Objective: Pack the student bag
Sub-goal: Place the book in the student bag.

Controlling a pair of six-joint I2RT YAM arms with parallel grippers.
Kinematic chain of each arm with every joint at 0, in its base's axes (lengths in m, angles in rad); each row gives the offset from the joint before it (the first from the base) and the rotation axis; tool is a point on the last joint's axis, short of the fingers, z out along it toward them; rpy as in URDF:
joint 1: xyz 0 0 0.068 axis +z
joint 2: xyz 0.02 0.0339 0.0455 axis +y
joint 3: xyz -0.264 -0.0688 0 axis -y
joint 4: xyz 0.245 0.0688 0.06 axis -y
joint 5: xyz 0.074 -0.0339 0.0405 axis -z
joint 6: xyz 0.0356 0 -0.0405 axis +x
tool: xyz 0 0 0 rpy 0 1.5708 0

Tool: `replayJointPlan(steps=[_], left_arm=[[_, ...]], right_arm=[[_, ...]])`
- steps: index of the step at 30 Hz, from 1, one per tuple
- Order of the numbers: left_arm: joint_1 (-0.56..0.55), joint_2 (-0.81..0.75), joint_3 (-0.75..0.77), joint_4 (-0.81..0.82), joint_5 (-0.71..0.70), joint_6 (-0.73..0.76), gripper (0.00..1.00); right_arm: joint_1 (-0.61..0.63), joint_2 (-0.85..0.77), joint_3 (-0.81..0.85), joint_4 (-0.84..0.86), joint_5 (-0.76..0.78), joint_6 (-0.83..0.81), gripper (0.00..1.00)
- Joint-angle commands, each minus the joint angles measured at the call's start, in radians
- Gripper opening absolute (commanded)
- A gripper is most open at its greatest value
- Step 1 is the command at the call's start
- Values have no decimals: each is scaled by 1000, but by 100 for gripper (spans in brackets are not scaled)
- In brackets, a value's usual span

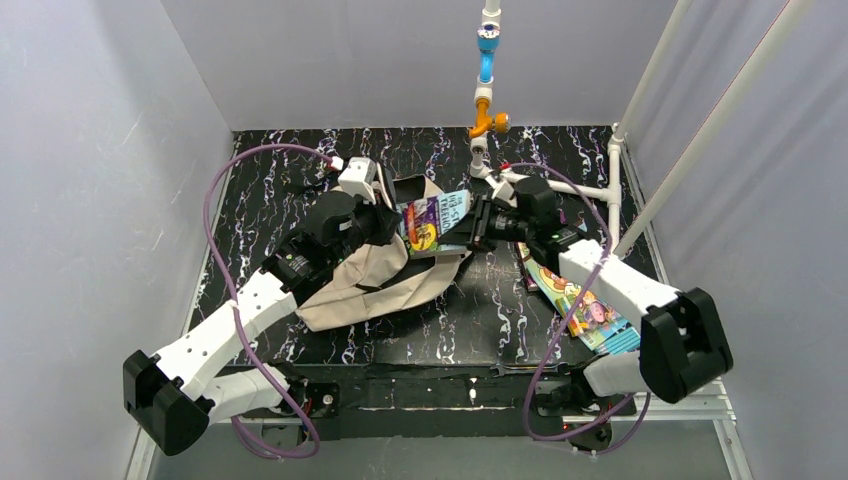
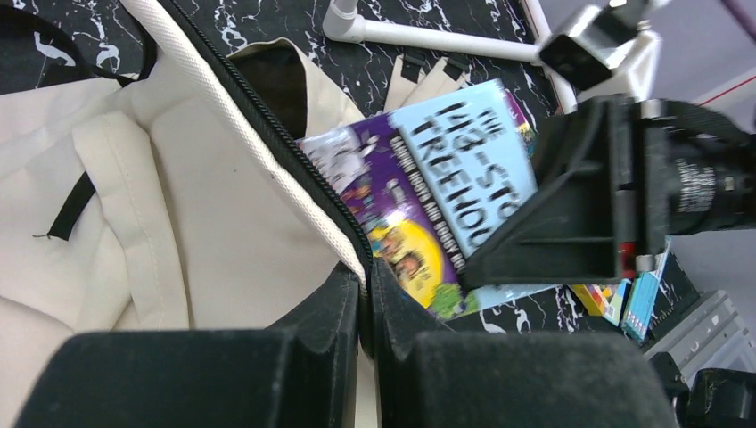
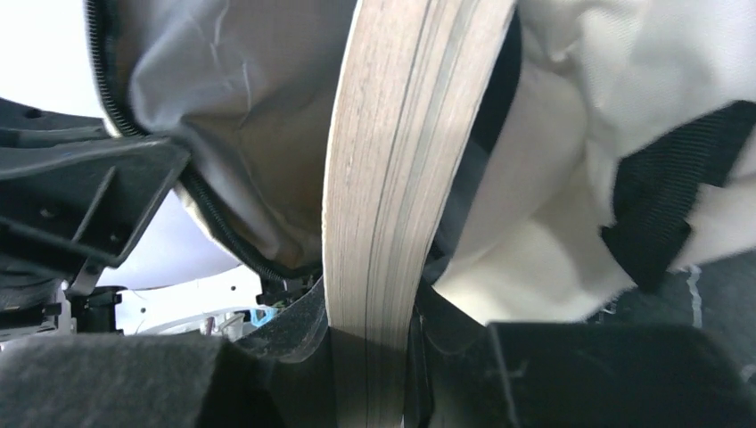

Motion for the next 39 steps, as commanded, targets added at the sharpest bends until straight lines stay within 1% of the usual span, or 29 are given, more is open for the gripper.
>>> replayJointPlan(steps=[1,3,6,7,9,11,13,15,16,18,20,22,24,25,27,28,30,32,35,38,39], left_arm=[[-2,-37,-3,88,43,66,0],[-2,-32,1,86,64,84,0],[-2,3,41,40,109,106,0],[-2,14,47,36,139,108,0],[-2,33,58,28,155,109,0],[4,43,82,-33,56,78,0],[30,46,109,-95,34,84,0],[82,40,117,-106,95,104,0],[105,38,113,-98,156,113,0],[148,57,115,-90,286,132,0],[156,92,152,-164,282,168,0],[160,116,174,-211,281,203,0],[165,107,162,-210,266,216,0],[167,93,145,-198,258,218,0],[176,67,103,-183,253,218,0],[181,59,93,-184,258,217,0],[185,49,75,-199,271,214,0],[185,31,48,-203,269,196,0],[185,7,-22,-151,289,148,0],[185,16,-73,-96,311,85,0],[185,26,-80,-93,322,71,0]], right_arm=[[101,69,29,293,32,125,1],[144,167,29,418,12,207,1],[206,305,38,669,-2,349,1],[231,349,57,726,23,355,1],[279,444,109,794,78,335,1],[309,531,120,933,143,333,2],[323,596,141,1018,187,315,8],[327,656,196,1029,159,290,14],[331,679,218,1016,149,268,16],[341,710,255,928,165,203,20],[342,744,268,889,186,168,22],[342,769,278,862,191,155,30],[340,749,266,825,198,136,42],[340,724,259,759,215,109,52],[333,662,249,584,268,28,72],[327,632,245,514,285,-11,79],[311,574,252,309,323,-95,89],[287,510,237,132,329,-170,93],[263,384,216,-102,376,-295,98],[250,244,202,-330,506,-407,98],[242,203,203,-409,576,-434,98]])
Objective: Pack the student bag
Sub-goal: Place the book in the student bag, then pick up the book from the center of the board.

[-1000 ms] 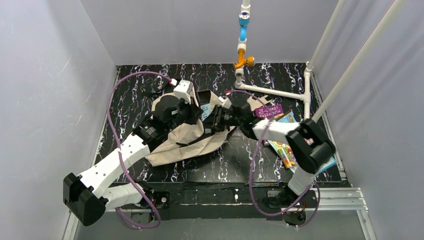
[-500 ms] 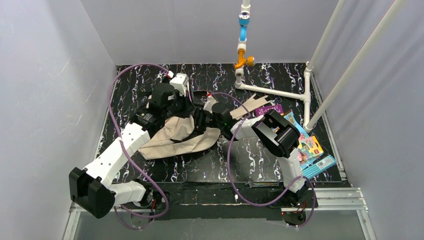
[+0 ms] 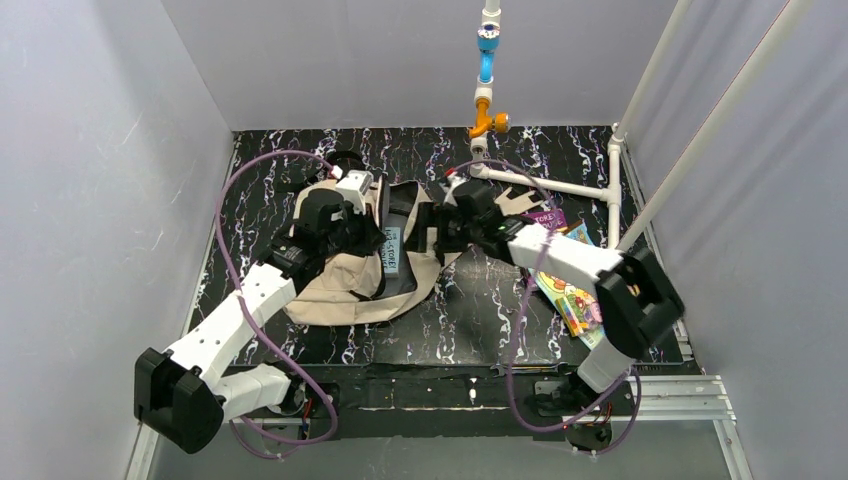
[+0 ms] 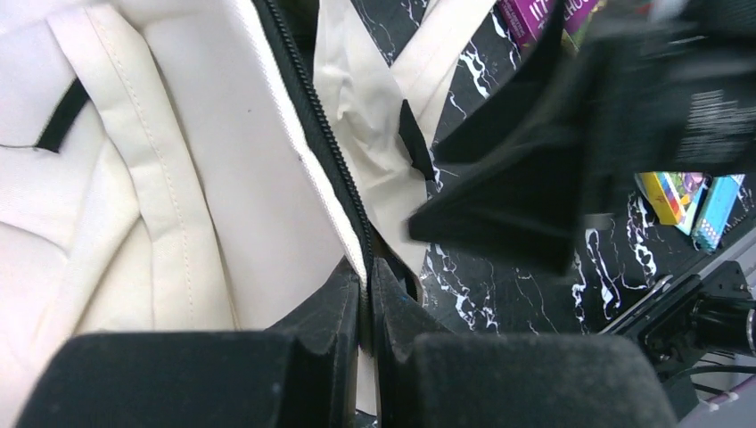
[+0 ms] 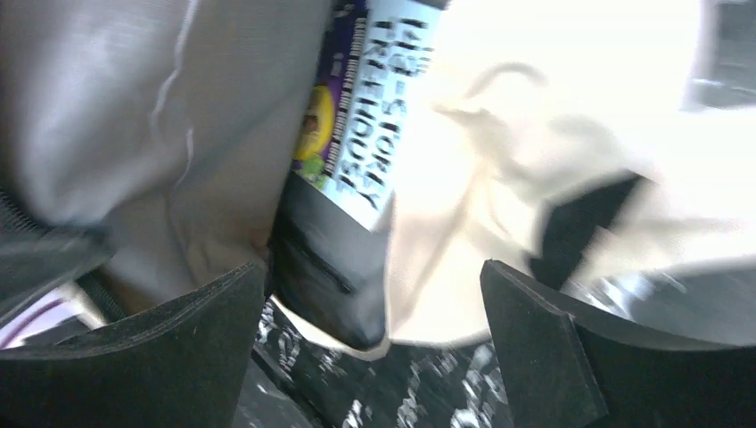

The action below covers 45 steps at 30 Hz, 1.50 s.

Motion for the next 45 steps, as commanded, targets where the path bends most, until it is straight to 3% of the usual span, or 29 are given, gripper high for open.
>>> replayJointPlan(steps=[1,5,9,18,23,30,34,45], left_arm=[[2,0,-45,62,67,-88,0],[1,39,-61,57,102,-137,0],[2,40,-110,126,135,-194,0],[2,29,-144,181,196,-283,0],[2,27,-158,187,180,-264,0],[2,74,-161,214,218,-287,0],[2,65,-158,216,219,-285,0],[2,45,-110,171,190,-261,0]], right_arm=[[-23,-202,-11,-463,294,-226,98],[-24,-288,12,-750,806,-250,98],[-24,-242,59,-992,1080,-165,98],[-173,-257,-4,-847,1039,-111,98],[-327,-243,3,-744,849,-88,98],[-346,-25,133,-768,953,-58,98],[-355,32,134,-760,983,-47,85],[-354,-14,50,-623,935,-91,15]])
